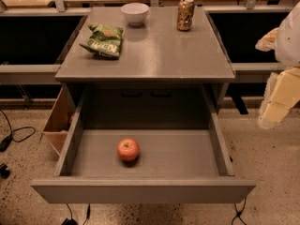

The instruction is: Pick apple from top drawer and place on counter

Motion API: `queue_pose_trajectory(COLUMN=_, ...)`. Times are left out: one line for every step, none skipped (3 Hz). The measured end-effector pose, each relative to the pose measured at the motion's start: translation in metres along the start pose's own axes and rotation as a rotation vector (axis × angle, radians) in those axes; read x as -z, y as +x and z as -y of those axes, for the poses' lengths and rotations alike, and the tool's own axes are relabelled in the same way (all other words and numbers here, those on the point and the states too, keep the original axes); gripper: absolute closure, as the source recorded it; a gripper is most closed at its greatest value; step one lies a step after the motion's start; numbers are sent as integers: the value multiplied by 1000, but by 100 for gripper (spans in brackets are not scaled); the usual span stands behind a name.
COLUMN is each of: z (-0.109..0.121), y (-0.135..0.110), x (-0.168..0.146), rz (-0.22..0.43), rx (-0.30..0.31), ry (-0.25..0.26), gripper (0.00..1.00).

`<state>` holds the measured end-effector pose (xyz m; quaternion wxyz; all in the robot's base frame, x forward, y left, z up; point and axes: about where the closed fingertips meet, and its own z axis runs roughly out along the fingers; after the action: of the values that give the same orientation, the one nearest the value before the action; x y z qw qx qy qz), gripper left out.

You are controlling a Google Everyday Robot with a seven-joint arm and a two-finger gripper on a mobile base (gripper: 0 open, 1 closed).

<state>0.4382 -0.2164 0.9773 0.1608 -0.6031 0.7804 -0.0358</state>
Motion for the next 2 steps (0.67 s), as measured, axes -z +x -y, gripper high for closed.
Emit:
queue_pose_trajectory(z=0, y=0, x=0, rz=0, rx=0, ry=0, gripper=0)
queue_pose_trajectory(z=6, y=-11, x=-19, rz=75, rx=-31, ry=17, gripper=0)
